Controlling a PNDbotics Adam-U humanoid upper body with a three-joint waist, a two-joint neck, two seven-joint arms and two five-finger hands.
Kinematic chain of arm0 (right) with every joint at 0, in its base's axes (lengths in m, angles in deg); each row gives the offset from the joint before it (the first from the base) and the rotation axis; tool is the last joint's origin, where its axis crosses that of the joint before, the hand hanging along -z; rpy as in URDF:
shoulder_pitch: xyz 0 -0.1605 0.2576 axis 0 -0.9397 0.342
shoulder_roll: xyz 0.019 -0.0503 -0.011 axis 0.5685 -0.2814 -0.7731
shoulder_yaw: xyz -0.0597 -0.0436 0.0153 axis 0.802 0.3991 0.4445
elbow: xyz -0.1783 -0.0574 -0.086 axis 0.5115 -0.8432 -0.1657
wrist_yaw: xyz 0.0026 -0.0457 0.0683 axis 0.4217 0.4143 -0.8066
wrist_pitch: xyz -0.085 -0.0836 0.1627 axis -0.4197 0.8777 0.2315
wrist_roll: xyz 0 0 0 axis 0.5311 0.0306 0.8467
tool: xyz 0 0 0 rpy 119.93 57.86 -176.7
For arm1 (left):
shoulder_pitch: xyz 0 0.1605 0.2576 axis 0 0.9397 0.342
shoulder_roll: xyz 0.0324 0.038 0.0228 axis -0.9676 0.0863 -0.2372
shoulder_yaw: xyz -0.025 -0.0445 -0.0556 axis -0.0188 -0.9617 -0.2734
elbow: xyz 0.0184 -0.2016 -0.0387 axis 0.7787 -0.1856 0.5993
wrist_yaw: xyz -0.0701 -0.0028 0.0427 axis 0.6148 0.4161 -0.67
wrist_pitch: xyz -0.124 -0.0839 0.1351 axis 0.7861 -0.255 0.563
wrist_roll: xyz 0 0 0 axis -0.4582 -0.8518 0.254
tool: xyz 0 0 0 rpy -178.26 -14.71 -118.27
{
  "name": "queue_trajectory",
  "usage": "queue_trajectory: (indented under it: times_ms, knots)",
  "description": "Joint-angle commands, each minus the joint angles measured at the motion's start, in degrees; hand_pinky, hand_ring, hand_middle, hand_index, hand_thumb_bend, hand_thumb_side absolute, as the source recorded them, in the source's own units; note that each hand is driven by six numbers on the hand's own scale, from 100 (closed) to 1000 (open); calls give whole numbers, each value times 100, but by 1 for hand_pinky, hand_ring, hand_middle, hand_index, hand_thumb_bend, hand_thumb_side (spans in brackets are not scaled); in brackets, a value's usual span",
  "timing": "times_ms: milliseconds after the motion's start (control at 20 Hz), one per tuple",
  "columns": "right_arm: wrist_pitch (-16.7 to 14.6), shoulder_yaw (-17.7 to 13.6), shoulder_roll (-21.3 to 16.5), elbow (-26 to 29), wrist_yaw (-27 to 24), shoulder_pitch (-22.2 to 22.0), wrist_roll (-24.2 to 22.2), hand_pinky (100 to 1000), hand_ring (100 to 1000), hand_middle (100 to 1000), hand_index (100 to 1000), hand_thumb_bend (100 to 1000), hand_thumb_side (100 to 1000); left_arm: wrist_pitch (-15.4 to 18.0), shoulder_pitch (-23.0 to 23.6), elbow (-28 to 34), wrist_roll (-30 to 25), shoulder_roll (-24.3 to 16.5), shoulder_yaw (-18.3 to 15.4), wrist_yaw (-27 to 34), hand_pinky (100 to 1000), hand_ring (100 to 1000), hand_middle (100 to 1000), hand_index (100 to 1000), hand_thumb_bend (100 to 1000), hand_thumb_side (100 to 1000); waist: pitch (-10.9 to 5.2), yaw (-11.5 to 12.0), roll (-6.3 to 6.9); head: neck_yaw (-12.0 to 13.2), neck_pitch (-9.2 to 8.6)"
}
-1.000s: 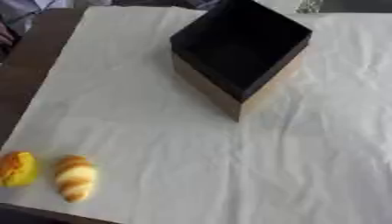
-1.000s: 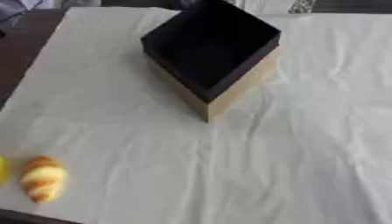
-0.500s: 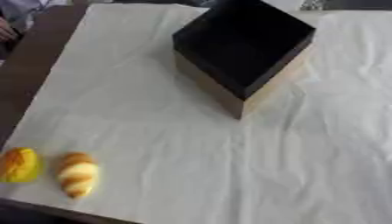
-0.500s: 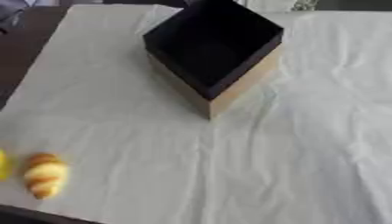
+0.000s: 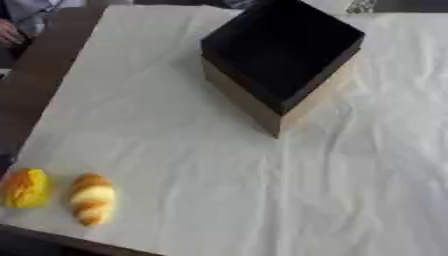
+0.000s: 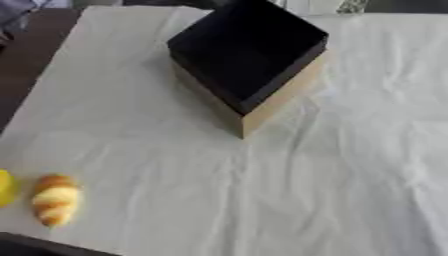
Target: Pick up objects on the table and place them in the box.
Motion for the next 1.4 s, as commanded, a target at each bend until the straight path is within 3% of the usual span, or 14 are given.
queue_trajectory:
  times_ms: [50,250,450,800,1000,1200,1400]
  knots:
    - [20,-35,-133,94,35,29,-7,914,914,732,810,100,261,180,50,-104,-473,-217,28,222,900,878,842,938,536,325,-137,7,9,-24,-52]
    - [46,-18,-107,94,32,16,-32,915,913,729,809,100,266,334,131,-257,-1088,-220,109,329,898,878,834,939,560,185,-142,10,23,-57,-31]
    - [67,-3,-78,94,17,23,-60,916,912,727,808,100,270,325,168,-407,-1490,-173,176,266,897,881,838,940,586,100,-145,-4,36,-43,-21]
    - [90,-1,-15,94,-10,28,-84,916,912,724,808,100,275,149,39,-730,-1627,-78,309,122,878,866,830,929,578,100,-144,-65,41,19,-18]
    - [108,-1,22,94,-19,30,-94,917,912,724,808,100,279,58,-98,-853,-1600,-24,416,-4,832,828,792,898,526,100,-139,-103,42,61,-10]
    - [124,-1,50,94,-23,23,-101,918,913,724,808,100,283,19,-226,-887,-1572,46,476,-12,748,719,666,821,373,100,-137,-126,42,86,-4]
    - [135,-4,65,94,-24,16,-105,918,913,723,808,100,287,-53,-299,-844,-1411,57,465,-53,669,603,550,724,322,100,-139,-128,44,105,11]
